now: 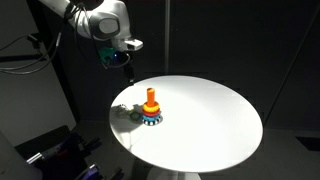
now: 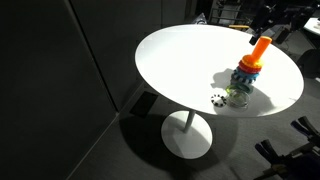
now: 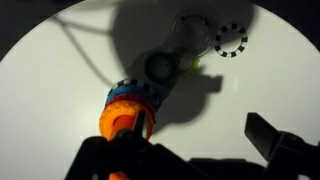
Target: Put the transparent ring on the table
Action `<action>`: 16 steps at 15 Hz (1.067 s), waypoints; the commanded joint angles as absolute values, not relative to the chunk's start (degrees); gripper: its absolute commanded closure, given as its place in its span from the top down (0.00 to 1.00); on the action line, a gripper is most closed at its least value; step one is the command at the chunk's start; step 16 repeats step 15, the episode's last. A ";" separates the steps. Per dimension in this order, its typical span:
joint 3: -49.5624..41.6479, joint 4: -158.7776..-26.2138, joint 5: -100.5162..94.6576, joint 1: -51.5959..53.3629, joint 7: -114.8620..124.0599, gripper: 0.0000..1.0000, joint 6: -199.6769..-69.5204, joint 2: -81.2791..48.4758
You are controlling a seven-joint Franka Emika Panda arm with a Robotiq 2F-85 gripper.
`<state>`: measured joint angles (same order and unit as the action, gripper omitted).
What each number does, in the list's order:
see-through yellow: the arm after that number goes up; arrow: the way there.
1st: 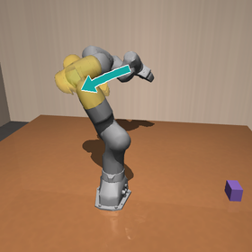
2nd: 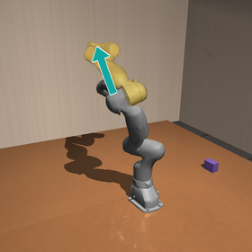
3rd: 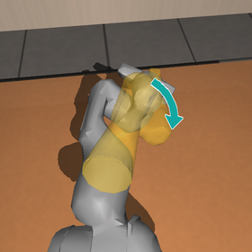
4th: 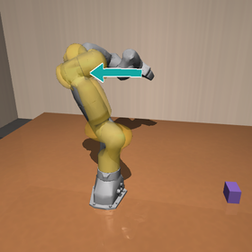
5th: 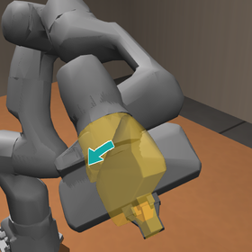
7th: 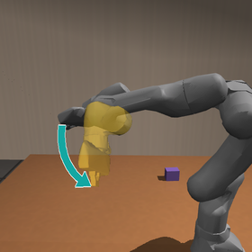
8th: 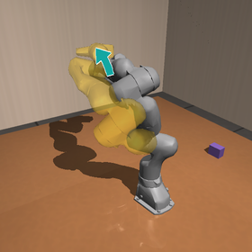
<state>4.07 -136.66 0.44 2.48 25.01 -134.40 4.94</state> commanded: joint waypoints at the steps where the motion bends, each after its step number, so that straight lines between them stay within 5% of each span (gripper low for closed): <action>1: 2.95 -134.12 3.56 2.26 16.67 1.00 -127.70 7.12; 16: 1.66 -134.28 2.28 2.09 3.38 1.00 -122.97 11.91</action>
